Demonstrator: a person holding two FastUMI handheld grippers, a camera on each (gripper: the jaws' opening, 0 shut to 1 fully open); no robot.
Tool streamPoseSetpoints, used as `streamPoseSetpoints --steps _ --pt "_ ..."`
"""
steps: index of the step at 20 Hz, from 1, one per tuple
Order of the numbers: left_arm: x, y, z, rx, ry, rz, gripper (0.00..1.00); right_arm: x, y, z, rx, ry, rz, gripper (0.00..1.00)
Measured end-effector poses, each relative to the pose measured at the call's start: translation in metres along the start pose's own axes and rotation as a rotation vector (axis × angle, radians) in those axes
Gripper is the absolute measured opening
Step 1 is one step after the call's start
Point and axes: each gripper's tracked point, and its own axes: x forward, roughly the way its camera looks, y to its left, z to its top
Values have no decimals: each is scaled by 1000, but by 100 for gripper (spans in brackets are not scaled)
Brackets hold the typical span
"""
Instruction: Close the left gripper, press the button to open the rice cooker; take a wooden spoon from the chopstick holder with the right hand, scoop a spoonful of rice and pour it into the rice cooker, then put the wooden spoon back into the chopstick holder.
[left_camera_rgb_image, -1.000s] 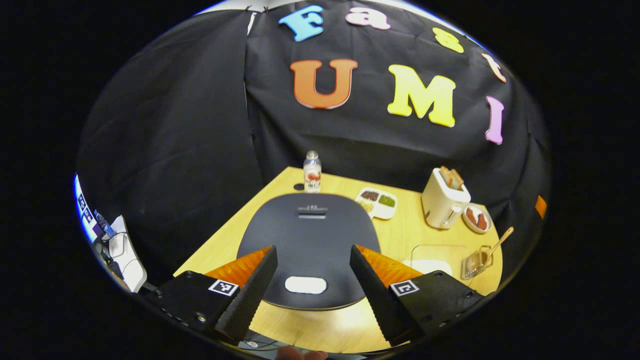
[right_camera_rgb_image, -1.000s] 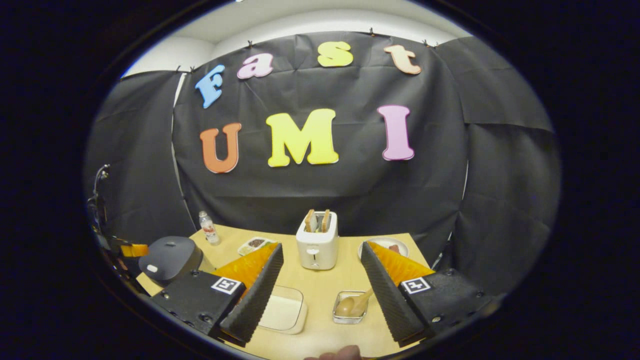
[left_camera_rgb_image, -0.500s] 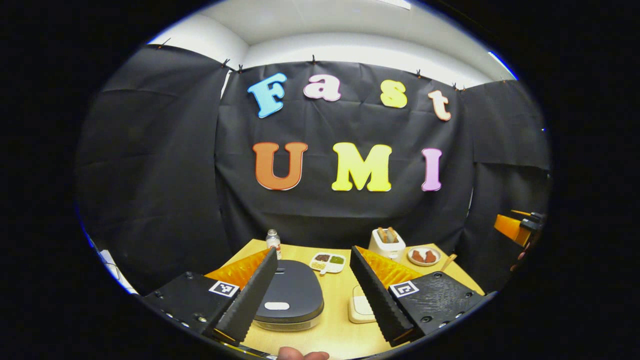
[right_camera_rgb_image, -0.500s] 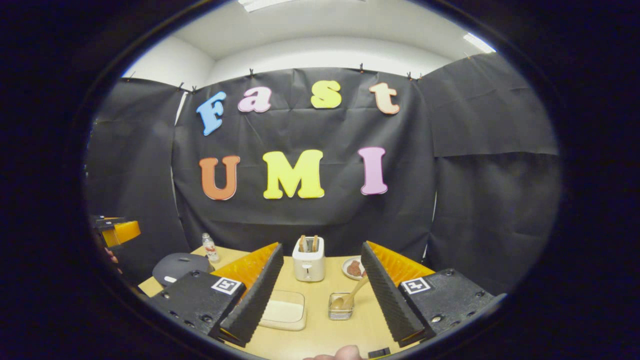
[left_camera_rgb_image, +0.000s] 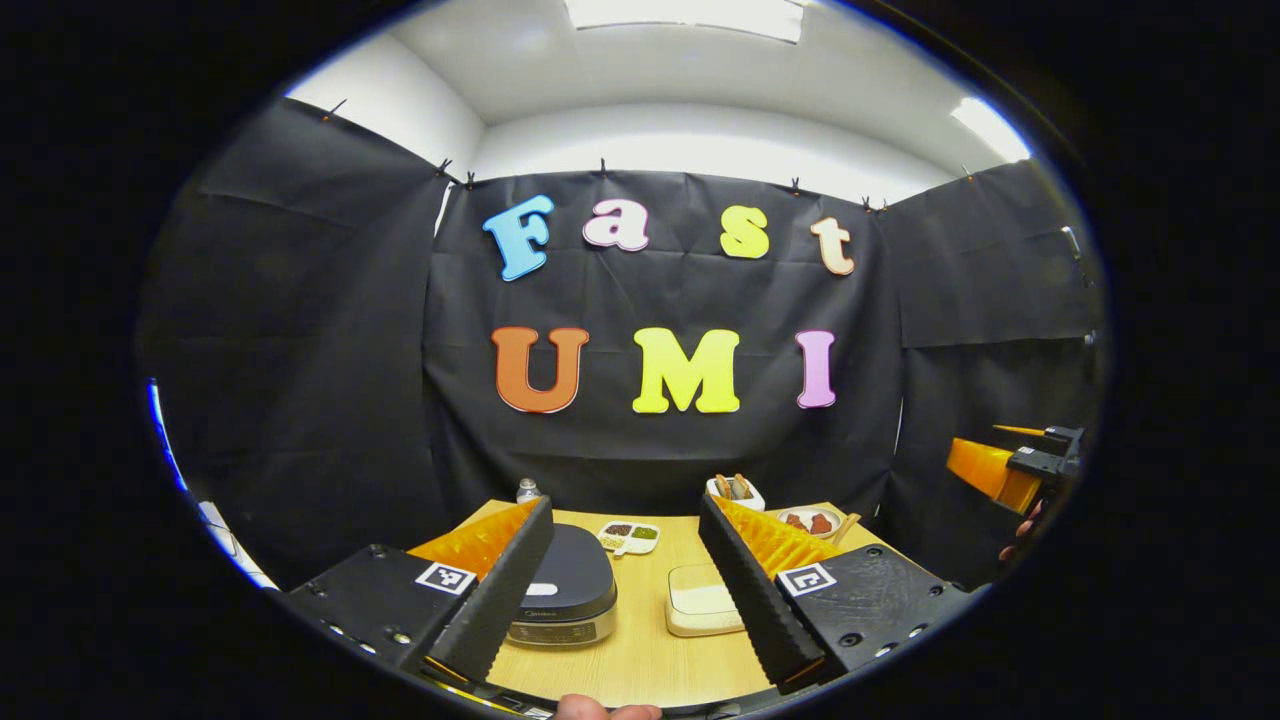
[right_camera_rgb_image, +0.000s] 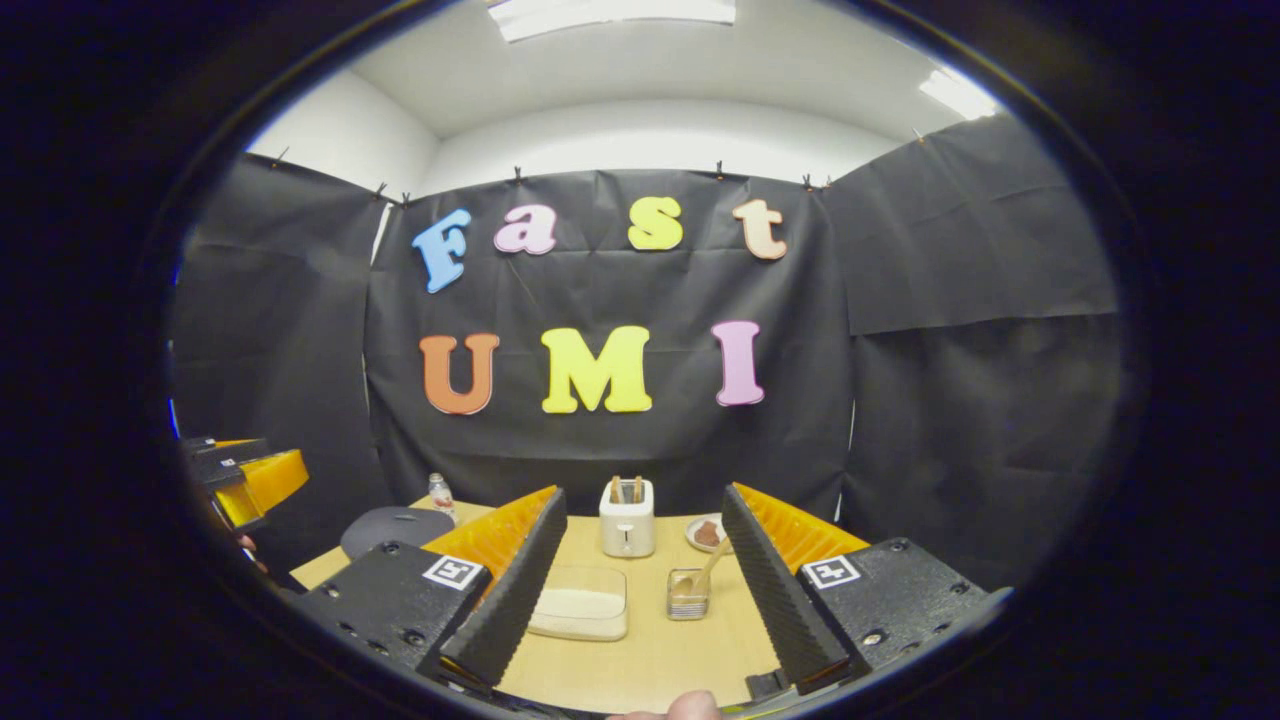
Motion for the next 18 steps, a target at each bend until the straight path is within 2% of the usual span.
streamPoseSetpoints --steps 7,13,18 --pt "-18 -31 9 10 -40 -42 94 -15 -6 -1 24 -12 -7 100" --pt "-18 -35 13 8 -49 -49 94 -19 -23 -1 38 -8 -34 99" --pt "-19 -26 11 16 -51 -37 94 -20 -16 -4 35 2 -29 100"
